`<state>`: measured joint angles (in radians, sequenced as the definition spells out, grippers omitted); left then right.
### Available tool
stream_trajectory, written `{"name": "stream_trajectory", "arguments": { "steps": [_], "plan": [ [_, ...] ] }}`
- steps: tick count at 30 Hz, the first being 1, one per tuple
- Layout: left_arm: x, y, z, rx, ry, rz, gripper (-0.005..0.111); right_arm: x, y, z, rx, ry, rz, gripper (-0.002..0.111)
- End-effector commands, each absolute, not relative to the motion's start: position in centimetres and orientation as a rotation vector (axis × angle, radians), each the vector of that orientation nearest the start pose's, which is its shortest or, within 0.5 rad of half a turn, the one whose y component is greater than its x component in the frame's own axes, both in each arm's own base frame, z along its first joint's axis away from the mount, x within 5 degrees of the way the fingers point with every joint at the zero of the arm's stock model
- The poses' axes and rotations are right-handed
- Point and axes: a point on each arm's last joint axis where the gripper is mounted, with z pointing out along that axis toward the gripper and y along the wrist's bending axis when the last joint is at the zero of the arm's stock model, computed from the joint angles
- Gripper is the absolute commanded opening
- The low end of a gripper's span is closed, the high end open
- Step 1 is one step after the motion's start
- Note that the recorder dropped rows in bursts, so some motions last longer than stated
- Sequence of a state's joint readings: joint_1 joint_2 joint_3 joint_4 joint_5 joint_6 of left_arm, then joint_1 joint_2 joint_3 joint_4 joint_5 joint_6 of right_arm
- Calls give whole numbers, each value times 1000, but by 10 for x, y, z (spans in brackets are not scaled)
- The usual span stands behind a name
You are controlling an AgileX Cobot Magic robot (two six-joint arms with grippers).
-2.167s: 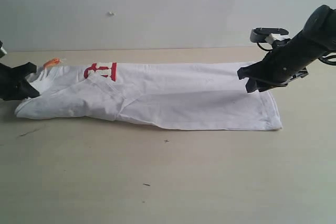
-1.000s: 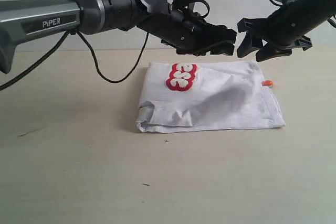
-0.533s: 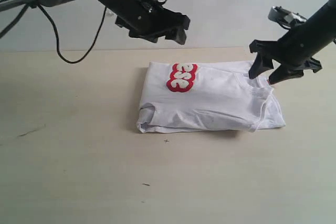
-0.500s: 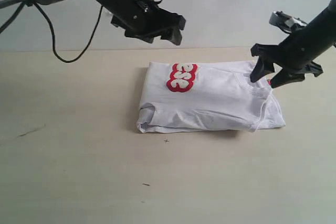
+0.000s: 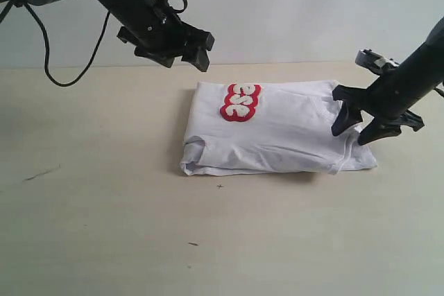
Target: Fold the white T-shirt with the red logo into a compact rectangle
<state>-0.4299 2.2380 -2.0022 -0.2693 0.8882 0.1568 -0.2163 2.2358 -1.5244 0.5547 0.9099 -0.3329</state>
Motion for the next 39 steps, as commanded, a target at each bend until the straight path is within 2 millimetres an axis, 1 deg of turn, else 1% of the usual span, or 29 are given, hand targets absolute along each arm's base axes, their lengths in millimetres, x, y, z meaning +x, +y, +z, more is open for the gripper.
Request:
{"name": "stream_trajectory", "arguments": {
  "steps": [1, 3, 4, 7, 10, 14, 17, 19, 21, 26, 28, 32, 35, 37, 39],
  "plan": [
    [449, -226, 234, 610, 2528, -431, 70, 431, -46, 108, 275, 2910, 637, 50],
    [449, -226, 234, 610, 2528, -431, 70, 431, -47, 116, 258, 2895, 620, 40],
    [449, -226, 234, 613, 2534, -431, 70, 431, -49, 123, 230, 2893, 587, 38],
    [448, -225, 233, 617, 2542, -429, 70, 428, -52, 136, 233, 2897, 511, 44],
    [447, -225, 233, 622, 2553, -429, 70, 427, -51, 141, 238, 2892, 530, 52],
    [447, -225, 233, 624, 2557, -429, 70, 427, -47, 142, 244, 2896, 576, 53],
    [447, -225, 233, 625, 2559, -429, 70, 426, -46, 135, 214, 2933, 540, 53],
    [446, -225, 232, 628, 2566, -429, 70, 425, -46, 127, 240, 2951, 552, 53],
    [445, -225, 232, 632, 2573, -427, 70, 425, -46, 124, 252, 2960, 555, 53],
    [446, -224, 232, 642, 2572, -405, 70, 427, -41, 127, 255, 2927, 639, 53],
    [446, -223, 231, 644, 2572, -400, 70, 426, -41, 125, 255, 2933, 638, 53],
    [446, -223, 231, 644, 2572, -400, 70, 421, -40, 110, 276, 2974, 651, 53],
    [445, -223, 231, 648, 2580, -400, 70, 420, -40, 106, 279, 2982, 651, 52],
    [445, -223, 231, 649, 2584, -400, 70, 421, -40, 107, 280, 2977, 657, 50],
    [445, -223, 231, 649, 2584, -400, 70, 421, -40, 107, 259, 2973, 658, 42]
  ]
}}
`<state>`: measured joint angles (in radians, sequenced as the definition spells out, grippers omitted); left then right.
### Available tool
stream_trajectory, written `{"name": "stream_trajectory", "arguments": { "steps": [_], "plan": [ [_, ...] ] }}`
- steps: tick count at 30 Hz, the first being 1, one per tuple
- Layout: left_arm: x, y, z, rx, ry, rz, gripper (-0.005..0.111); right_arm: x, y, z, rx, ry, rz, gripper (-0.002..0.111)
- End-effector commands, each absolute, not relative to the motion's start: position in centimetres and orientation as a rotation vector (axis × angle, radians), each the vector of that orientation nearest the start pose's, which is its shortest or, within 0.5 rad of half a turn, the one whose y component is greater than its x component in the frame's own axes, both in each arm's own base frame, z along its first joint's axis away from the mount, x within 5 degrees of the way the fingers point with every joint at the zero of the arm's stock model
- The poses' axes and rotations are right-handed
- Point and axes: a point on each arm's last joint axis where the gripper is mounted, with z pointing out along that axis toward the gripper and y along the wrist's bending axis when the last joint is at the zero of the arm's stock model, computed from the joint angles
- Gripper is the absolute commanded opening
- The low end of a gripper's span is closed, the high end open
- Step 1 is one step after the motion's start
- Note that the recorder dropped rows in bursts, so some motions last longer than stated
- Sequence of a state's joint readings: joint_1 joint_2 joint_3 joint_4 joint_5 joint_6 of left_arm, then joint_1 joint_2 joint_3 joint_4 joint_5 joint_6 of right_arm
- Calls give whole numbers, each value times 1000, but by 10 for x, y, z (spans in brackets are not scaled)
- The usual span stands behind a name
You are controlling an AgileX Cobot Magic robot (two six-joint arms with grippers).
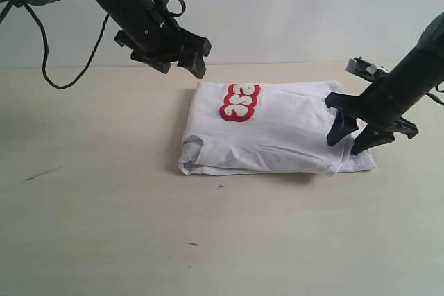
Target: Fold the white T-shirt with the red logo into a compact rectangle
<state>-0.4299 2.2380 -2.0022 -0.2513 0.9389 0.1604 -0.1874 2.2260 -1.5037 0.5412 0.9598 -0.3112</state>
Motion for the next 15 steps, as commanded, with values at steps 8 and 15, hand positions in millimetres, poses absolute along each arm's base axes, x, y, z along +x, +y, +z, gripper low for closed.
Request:
{"name": "stream_trajectory", "arguments": {
  "steps": [8, 15],
  "plan": [
    [446, -223, 231, 647, 2576, -398, 70, 427, -38, 114, 134, 2903, 673, 0],
    [447, -223, 232, 676, 2548, -383, 70, 445, -36, 163, -163, 2588, 612, 0]
  ]
}}
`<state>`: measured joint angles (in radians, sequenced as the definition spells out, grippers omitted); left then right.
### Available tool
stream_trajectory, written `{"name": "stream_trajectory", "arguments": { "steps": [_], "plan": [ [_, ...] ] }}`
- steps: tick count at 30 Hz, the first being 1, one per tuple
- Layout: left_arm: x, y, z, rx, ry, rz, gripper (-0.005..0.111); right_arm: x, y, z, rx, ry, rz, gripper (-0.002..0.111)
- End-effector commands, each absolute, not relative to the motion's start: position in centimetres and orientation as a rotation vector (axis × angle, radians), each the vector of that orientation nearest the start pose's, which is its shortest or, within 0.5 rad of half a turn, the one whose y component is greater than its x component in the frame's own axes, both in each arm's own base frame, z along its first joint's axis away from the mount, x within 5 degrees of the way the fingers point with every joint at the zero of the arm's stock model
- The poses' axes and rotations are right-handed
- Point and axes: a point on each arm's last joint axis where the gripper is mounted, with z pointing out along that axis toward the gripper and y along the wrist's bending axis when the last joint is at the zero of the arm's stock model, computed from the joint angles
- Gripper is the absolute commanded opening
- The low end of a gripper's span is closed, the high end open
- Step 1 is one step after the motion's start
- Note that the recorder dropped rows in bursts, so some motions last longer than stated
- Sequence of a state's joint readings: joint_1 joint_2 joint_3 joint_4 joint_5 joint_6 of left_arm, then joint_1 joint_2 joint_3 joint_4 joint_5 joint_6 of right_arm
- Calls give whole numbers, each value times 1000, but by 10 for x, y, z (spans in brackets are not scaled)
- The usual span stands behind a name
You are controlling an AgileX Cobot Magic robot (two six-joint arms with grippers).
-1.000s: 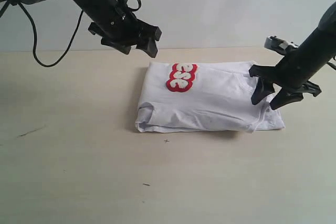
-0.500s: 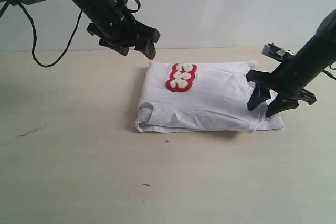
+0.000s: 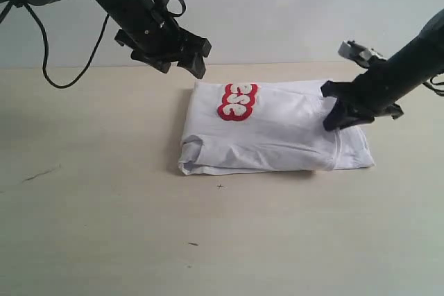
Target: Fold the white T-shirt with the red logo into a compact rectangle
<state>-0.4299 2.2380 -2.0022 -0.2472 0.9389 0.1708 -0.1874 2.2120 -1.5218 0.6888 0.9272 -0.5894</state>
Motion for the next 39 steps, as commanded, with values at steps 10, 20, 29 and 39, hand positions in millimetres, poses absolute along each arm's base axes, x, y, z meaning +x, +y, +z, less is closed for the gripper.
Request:
{"name": "stream_trajectory", "arguments": {
  "steps": [10, 20, 29, 39],
  "plan": [
    [453, -224, 235, 700, 2458, -361, 70, 459, -52, 173, -99, 2461, 334, 1],
    [447, -223, 229, 773, 2510, -349, 70, 453, -73, 138, 172, 2665, 110, 38],
    [440, -225, 195, 899, 2508, -390, 42, 454, -60, 172, 124, 2569, 161, 24],
    [436, -232, 193, 965, 2454, -508, 0, 460, 37, 124, -185, 2659, 327, 0]
  ]
}}
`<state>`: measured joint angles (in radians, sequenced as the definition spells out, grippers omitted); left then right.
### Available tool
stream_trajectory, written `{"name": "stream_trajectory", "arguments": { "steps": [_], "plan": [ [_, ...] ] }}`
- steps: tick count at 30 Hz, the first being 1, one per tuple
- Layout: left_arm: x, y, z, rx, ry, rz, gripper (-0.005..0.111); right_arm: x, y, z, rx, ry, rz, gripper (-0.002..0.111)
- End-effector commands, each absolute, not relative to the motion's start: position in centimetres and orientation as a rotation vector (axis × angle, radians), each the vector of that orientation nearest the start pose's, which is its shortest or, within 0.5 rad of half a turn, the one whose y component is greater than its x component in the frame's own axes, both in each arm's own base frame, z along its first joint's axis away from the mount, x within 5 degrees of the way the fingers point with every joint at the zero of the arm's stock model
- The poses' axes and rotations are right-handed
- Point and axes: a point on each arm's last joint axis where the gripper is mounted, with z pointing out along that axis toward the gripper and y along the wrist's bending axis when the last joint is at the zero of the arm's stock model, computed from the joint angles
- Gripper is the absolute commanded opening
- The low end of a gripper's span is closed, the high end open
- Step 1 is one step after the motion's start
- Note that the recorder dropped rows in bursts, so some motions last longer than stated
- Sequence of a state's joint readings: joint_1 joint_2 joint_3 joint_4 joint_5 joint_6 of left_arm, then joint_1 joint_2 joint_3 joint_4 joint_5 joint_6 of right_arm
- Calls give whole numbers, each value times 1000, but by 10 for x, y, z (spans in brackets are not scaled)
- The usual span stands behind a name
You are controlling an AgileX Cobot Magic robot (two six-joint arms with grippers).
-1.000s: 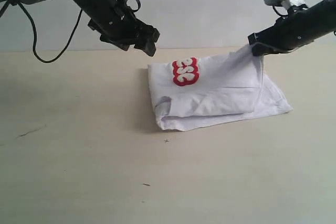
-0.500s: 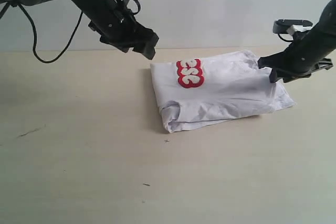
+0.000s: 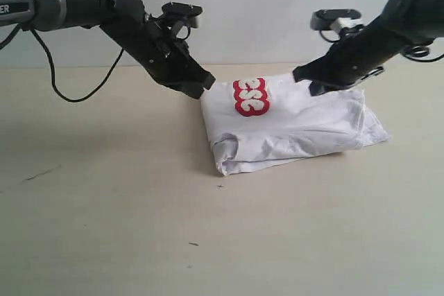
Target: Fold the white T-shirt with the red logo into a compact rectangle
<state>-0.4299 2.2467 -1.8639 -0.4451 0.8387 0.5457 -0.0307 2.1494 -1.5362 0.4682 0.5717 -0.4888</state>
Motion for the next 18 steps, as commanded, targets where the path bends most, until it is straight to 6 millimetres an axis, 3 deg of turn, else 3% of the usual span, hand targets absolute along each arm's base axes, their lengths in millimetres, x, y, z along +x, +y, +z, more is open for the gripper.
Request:
{"name": "stream_trajectory", "arguments": {
  "steps": [1, 5, 13, 16, 18],
  "plan": [
    [437, -231, 192, 958, 2467, -497, 0, 458, 46, 115, -196, 2690, 346, 0],
    [439, -223, 192, 905, 2504, -459, 0, 450, 78, 94, -285, 2761, 390, 0],
    [444, -192, 209, 831, 2558, -466, 0, 435, 146, 95, -385, 2754, 455, 0],
    [440, -180, 206, 811, 2612, -484, 0, 433, 154, 95, -415, 2746, 453, 0],
    [432, -176, 191, 813, 2652, -492, 0, 433, 153, 98, -401, 2741, 454, 0]
  ]
}}
